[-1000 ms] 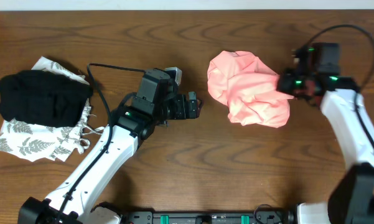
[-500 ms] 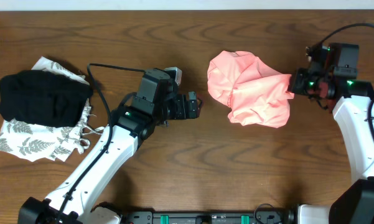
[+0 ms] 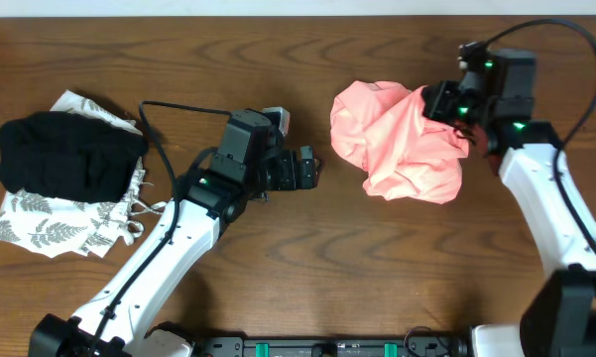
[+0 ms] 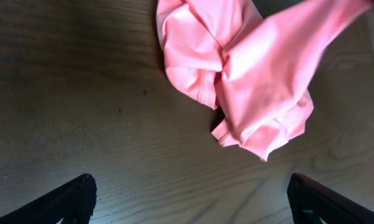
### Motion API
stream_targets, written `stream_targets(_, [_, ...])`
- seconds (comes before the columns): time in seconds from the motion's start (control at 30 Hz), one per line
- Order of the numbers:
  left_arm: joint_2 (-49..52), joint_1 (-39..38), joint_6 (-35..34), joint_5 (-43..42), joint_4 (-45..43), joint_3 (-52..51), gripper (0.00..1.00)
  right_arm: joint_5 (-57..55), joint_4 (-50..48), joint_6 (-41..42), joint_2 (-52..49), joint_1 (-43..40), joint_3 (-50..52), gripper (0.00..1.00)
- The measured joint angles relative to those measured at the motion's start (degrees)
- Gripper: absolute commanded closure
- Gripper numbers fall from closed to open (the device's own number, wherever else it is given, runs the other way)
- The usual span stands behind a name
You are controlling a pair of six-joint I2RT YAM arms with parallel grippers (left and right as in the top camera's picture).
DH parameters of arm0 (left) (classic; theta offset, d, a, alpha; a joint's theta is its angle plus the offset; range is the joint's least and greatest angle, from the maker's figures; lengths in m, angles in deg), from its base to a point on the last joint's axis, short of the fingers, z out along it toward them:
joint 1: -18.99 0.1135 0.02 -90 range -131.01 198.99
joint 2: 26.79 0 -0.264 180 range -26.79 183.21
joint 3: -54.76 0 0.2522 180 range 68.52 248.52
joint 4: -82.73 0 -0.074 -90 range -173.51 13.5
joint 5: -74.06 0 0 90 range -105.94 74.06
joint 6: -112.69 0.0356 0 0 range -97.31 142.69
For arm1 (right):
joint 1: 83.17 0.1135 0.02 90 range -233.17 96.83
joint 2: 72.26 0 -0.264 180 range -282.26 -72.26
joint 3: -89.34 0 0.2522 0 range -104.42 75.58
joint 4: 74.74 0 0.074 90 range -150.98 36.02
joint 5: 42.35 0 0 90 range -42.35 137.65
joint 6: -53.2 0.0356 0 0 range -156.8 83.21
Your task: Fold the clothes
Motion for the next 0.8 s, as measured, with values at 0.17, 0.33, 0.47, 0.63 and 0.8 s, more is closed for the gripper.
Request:
stream_targets(0.17, [0.0,0.0,0.0,0.0,0.0,0.0,0.02,-1.29,-1.05,1.9,-5.2,2.08,0.02,0.99])
stream_targets(0.33, [0.0,0.0,-0.02,0.0,0.04,0.0,0.02,-1.68,-8.79,4.28,-6.21,2.47,0.02,0.99])
stream_targets(0.47, [0.0,0.0,-0.02,0.0,0.02,0.0,0.02,-1.88,-15.87,7.41,-6.21,2.73,-0.02,0.99])
stream_targets(0.63, [0.0,0.0,-0.02,0.0,0.02,0.0,0.02,-5.7,-17.09,10.69,-6.21,4.42,-0.04,0.96])
stream_targets(0.8, [0.0,0.0,-0.02,0.0,0.04,0.0,0.02,-8.09,-15.15,10.82,-6.21,5.64,-0.04,0.55])
